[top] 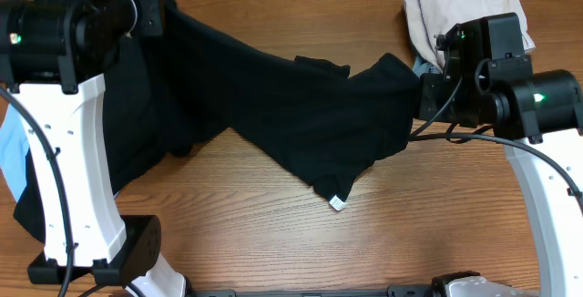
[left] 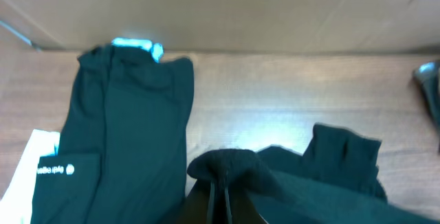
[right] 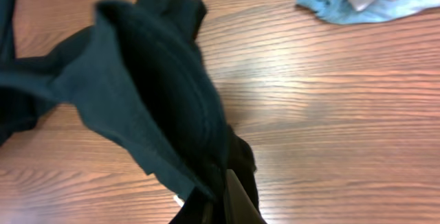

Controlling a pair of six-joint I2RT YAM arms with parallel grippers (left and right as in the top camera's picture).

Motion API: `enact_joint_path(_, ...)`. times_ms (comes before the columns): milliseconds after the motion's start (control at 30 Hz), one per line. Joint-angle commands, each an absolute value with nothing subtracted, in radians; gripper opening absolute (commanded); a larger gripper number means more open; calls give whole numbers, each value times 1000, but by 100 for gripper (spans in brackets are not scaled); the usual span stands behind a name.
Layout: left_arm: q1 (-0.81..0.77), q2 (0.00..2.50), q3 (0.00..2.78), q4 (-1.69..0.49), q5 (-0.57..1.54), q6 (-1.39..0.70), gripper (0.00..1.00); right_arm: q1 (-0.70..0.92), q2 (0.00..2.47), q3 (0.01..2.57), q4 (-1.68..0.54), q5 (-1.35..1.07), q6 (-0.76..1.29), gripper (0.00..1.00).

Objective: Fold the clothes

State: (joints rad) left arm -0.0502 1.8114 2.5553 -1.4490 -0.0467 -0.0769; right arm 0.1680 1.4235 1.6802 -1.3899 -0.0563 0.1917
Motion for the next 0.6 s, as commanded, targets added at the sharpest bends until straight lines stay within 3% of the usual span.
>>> enact_joint_path(0, -43, 1704, 2601, -1409, -58, -94, 4, 132, 1398, 1832, -1403, 25, 182, 4)
enact_joint_path(333, -43, 1420, 2672, -1287, -63, -94, 4, -105, 1390, 2590, -1610, 25, 152, 4)
enact_joint_path(567, -43, 1256, 2672, -1278, -75, -94, 4, -126, 1363, 2953, -1693, 18, 152, 4)
